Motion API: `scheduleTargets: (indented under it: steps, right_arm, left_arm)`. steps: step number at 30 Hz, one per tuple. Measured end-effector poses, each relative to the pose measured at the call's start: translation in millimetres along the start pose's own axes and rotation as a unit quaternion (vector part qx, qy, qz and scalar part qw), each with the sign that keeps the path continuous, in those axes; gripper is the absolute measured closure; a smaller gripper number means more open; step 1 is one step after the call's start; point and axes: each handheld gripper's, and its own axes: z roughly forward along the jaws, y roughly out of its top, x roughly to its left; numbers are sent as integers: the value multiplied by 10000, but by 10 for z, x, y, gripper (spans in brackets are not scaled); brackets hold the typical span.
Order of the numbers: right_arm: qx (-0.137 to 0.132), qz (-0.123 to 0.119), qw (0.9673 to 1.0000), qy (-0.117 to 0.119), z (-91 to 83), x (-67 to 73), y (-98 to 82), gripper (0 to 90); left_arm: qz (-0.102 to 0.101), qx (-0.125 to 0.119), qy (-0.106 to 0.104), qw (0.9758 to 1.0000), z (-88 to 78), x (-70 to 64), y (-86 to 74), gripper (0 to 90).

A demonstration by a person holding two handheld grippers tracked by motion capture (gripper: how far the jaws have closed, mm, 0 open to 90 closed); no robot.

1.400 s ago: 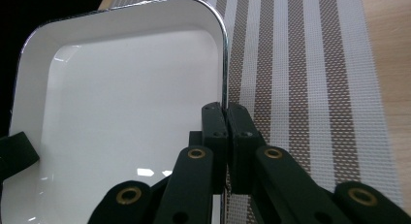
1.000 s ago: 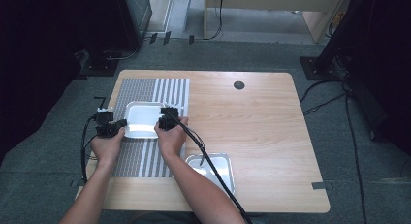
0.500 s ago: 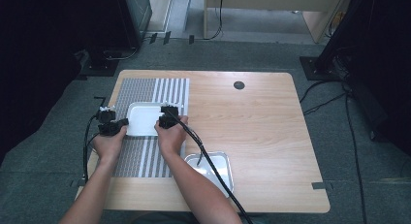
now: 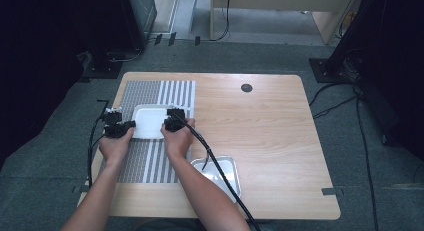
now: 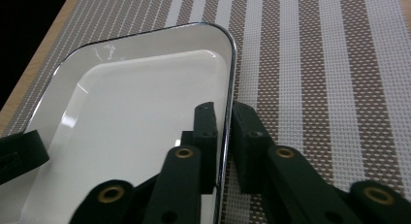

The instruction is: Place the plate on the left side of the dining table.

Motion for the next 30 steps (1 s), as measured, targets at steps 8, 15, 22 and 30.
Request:
scheduleTargets:
  steps: [8, 15, 22, 30]
  right_arm:
    - [-88, -25, 9992, 387, -79, -27, 42, 605]
    - [-305, -28, 9985, 462, -309, -32, 80, 544]
    - [-410, -462, 9966, 541, -451, -115, 125, 373]
    - [-422, -636, 9943, 749, -728, -172, 148, 287]
  left_arm:
    - [-102, -275, 33, 9996, -103, 26, 24, 519]
    - [-157, -327, -256, 9990, -233, 29, -6, 239]
    - [-94, -448, -373, 9983, -365, 18, -26, 112]
    - [16, -641, -627, 9960, -484, -44, -136, 92]
